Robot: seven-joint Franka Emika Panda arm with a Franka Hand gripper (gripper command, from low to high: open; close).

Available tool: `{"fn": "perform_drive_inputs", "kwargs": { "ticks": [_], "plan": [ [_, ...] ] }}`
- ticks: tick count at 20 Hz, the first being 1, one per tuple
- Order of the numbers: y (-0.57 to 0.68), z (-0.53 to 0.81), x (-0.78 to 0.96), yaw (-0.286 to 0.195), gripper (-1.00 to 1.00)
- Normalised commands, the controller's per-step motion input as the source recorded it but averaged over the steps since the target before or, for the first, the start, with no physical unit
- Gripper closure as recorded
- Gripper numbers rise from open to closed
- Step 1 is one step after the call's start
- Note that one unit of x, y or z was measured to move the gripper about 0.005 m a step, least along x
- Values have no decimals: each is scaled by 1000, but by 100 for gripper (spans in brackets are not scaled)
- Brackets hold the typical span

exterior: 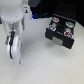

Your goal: Open the kcup holder, insert the kcup into the holder, and close the kcup holder

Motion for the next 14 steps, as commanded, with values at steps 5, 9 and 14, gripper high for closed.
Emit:
{"fn": "perform_drive_inputs", "kwargs": {
  "ticks": [5, 9, 14],
  "plan": [
    [-86, 0, -379, -28, -100],
    [-74, 0, -307, -10, -100],
    [-47, -24, -133, -35, -100]
  ]
}}
